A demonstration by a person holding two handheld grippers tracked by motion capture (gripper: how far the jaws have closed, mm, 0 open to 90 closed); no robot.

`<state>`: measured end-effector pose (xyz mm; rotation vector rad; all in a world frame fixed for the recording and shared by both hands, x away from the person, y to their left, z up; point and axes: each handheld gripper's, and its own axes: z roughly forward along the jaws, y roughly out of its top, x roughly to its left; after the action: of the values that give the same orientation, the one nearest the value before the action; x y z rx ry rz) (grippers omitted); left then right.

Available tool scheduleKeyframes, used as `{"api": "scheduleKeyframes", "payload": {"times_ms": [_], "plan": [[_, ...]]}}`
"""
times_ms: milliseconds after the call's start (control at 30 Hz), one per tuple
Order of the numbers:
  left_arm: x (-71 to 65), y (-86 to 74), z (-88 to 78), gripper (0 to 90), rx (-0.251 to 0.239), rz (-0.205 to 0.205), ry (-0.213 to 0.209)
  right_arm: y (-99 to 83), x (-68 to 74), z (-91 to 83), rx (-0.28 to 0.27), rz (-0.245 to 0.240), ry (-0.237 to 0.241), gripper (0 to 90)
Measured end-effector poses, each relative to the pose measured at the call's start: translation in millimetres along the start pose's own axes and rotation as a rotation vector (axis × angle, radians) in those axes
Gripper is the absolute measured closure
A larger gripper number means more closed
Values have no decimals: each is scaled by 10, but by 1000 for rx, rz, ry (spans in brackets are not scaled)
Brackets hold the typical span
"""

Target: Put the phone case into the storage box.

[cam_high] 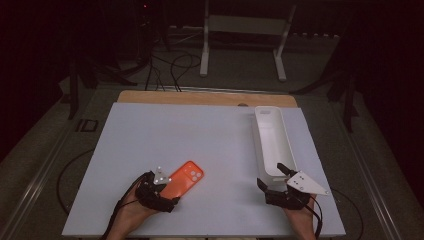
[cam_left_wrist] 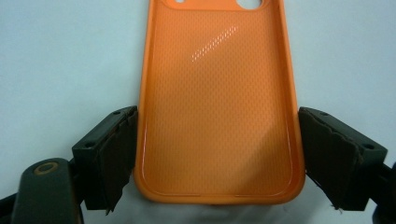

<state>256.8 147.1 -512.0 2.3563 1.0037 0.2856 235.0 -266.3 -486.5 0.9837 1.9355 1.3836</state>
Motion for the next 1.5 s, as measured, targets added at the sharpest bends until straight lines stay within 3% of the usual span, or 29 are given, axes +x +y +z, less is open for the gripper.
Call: {"api": "scheduleKeyframes", "payload": {"times_ms": [233, 533, 900, 1500], "plan": [[0, 21, -75, 168, -56, -11, 26, 4, 10, 2, 0, 5, 4, 114], [-4, 56, -148, 167, -94, -11, 49, 33, 34, 8, -8, 17, 17, 114], [-6, 141, -206, 167, -139, 15, 88, 149, 15, 21, -19, 36, 36, 111], [48, 307, -211, 166, -232, 17, 103, 329, -37, 298, 5, 100, 85, 100]]}}
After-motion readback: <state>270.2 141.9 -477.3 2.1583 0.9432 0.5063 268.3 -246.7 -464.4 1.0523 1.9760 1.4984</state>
